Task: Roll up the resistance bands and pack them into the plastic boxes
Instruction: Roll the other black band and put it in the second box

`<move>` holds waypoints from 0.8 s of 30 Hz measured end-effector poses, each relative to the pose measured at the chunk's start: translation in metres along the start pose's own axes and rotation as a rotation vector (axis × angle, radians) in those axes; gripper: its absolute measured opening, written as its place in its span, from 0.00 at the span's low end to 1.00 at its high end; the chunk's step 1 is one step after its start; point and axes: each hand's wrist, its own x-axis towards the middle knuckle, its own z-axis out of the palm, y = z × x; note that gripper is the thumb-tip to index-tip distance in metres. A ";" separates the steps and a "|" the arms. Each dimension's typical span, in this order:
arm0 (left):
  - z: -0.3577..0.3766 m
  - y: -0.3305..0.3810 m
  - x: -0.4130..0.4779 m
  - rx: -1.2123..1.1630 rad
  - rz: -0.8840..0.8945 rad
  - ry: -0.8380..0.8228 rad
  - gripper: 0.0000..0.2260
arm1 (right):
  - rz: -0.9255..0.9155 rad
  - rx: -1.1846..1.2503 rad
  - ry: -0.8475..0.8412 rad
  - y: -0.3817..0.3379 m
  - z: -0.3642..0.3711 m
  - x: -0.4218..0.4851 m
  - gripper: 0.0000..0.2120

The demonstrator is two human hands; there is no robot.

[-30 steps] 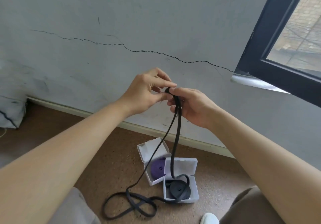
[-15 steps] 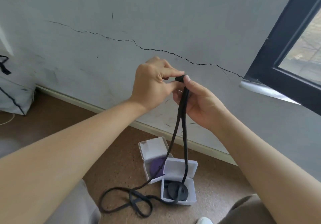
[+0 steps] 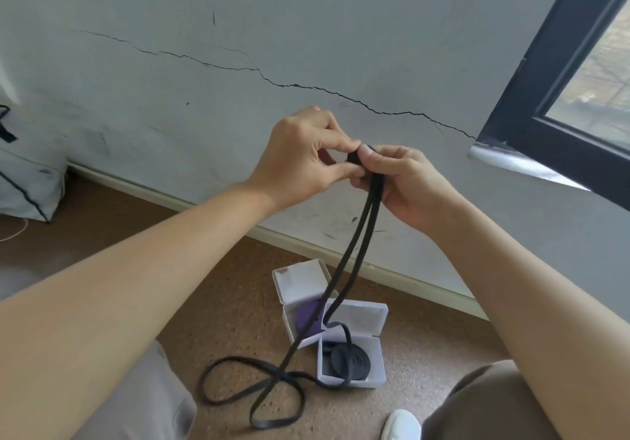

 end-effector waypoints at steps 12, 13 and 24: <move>-0.013 0.001 -0.010 -0.246 -0.087 -0.500 0.22 | 0.109 -0.358 -0.301 0.000 -0.009 -0.008 0.05; -0.013 0.002 -0.011 -0.240 -0.073 -0.527 0.20 | 0.115 -0.367 -0.302 0.000 -0.009 -0.008 0.04; -0.014 0.006 -0.013 -0.192 -0.011 -0.430 0.13 | 0.105 -0.295 -0.253 -0.001 0.001 -0.012 0.02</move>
